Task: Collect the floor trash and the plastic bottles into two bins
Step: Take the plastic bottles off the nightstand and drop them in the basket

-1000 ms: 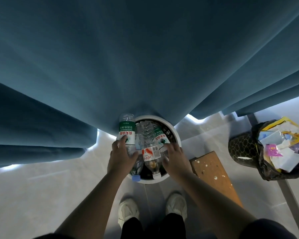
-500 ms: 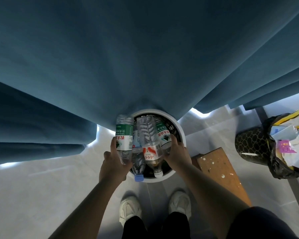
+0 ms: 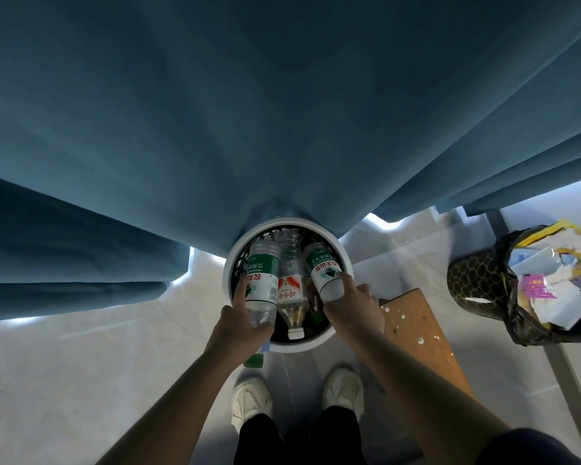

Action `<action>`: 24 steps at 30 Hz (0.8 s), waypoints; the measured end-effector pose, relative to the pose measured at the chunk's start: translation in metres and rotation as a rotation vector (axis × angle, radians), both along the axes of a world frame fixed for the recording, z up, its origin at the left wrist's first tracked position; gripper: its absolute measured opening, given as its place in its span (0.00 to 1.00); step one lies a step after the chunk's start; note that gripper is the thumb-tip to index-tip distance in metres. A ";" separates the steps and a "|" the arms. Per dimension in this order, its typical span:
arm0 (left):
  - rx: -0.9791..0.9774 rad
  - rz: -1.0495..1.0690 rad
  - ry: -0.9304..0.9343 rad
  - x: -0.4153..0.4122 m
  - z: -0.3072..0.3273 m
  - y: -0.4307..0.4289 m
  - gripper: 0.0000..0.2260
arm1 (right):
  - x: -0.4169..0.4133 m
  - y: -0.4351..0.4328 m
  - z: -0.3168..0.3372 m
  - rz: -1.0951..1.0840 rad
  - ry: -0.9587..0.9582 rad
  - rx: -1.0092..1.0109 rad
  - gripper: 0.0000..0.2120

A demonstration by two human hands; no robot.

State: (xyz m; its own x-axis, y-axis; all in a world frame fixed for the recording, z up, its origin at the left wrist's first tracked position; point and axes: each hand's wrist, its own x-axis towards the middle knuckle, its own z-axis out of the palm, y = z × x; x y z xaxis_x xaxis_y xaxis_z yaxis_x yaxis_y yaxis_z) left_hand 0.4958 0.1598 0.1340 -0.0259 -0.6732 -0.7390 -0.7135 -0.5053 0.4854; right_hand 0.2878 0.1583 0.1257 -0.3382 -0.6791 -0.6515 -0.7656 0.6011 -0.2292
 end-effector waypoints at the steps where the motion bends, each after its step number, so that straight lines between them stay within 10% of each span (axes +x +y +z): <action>1: 0.014 -0.017 -0.022 -0.001 0.000 -0.003 0.44 | -0.001 -0.003 0.001 0.024 0.013 -0.014 0.28; 12: -0.051 0.130 0.049 -0.031 0.001 -0.023 0.40 | 0.000 -0.001 -0.009 0.119 -0.093 -0.029 0.28; 18: -0.023 0.034 0.215 -0.052 0.006 -0.022 0.36 | 0.008 -0.037 0.007 -0.272 -0.494 -0.054 0.26; 24: 0.050 -0.072 0.179 -0.062 0.001 -0.034 0.30 | 0.016 -0.045 -0.017 -0.046 -0.327 -0.051 0.33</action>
